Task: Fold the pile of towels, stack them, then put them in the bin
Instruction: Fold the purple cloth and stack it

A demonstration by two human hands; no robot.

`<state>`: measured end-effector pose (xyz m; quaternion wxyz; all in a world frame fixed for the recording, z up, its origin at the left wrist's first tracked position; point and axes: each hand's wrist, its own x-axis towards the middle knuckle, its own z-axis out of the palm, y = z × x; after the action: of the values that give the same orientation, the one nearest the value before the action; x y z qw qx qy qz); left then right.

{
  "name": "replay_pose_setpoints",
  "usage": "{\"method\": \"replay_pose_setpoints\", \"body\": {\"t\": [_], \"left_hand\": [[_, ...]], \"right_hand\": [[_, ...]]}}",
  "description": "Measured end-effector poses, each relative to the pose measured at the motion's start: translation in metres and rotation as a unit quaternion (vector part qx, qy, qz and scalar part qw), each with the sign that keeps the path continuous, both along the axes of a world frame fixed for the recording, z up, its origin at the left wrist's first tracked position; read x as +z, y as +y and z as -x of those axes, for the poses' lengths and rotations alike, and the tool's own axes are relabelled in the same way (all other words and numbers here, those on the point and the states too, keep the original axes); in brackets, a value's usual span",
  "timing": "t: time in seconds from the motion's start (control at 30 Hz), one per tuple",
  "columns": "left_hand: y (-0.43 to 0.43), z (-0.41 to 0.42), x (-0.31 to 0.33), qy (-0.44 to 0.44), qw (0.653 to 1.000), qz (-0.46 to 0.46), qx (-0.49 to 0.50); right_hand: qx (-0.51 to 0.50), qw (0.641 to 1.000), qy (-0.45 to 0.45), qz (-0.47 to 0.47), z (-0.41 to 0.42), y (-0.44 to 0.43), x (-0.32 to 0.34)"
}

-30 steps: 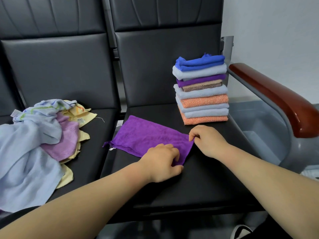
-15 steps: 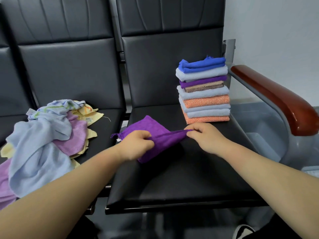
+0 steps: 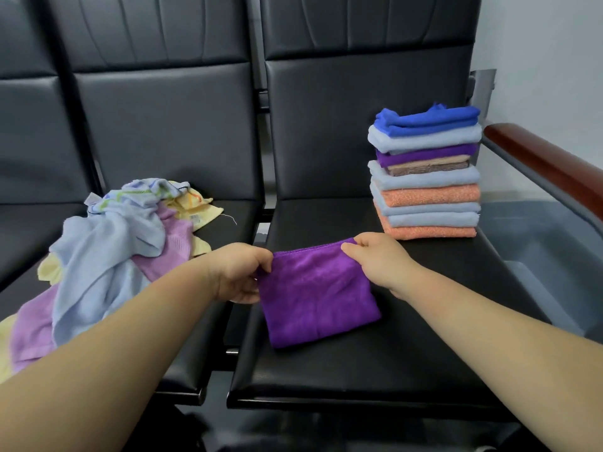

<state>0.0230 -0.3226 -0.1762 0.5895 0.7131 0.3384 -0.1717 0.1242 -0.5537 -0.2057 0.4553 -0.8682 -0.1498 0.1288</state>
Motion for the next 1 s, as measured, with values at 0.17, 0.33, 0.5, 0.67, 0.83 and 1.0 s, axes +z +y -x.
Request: {"method": "replay_pose_setpoints", "body": {"t": [0.17,0.33,0.5,0.67,0.83,1.0], "left_hand": [[0.009,-0.021,-0.030,-0.067,0.988,-0.141,0.020],[0.023,-0.025,-0.050,-0.086,0.914,-0.393,-0.042],[0.004,-0.011,-0.046,-0.106,0.894,-0.425,-0.096],[-0.026,0.015,-0.057,-0.112,0.773,-0.537,-0.317],[-0.041,0.011,-0.077,-0.098,0.757,-0.531,-0.367],[-0.098,-0.052,-0.074,-0.135,0.739,-0.502,-0.429]], "right_hand": [[-0.015,0.989,-0.061,0.134,-0.018,0.023,-0.012],[-0.027,0.969,-0.049,0.242,-0.025,0.021,-0.023],[-0.018,0.952,-0.118,0.280,-0.007,0.015,-0.016],[0.175,0.923,-0.173,0.296,0.028,0.016,-0.024],[0.215,0.886,-0.151,0.382,0.025,-0.015,-0.036],[0.144,0.898,-0.130,0.394,-0.006,-0.080,-0.037]]}}
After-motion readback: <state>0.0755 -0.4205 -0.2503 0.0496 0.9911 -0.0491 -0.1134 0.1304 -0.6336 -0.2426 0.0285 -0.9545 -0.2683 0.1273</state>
